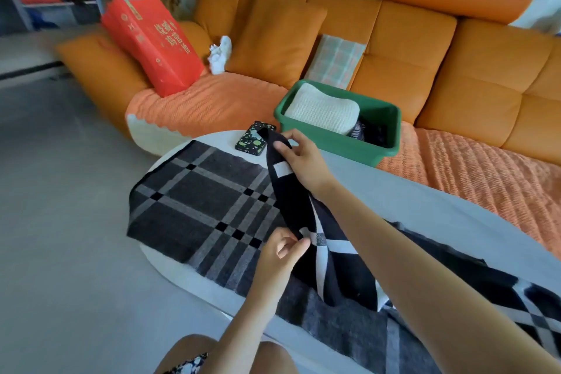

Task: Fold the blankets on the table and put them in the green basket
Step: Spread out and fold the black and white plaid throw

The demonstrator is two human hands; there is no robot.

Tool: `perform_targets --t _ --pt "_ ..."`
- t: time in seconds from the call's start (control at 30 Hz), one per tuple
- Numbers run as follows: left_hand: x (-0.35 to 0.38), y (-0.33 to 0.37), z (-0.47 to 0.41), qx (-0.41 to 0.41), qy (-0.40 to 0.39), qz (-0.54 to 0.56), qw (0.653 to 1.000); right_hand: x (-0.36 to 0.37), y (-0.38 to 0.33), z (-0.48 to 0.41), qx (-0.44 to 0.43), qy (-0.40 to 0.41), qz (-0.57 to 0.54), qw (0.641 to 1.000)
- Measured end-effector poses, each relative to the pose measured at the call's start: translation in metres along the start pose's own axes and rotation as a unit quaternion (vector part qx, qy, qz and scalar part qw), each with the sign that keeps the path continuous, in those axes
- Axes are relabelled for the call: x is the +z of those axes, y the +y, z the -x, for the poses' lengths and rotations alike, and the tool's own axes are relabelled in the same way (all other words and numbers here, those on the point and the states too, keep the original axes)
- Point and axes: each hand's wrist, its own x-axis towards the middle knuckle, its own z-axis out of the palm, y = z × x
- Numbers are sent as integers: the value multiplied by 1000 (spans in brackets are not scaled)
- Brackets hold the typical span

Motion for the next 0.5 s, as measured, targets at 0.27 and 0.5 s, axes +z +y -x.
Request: perform_targets --t 0.27,0.5 --pt "-90 31 -15 63 243 -51 967 26 7 -49 -14 67 48 997" --pt "-190 50 -48 25 223 -205 953 72 28 -102 3 44 150 988"
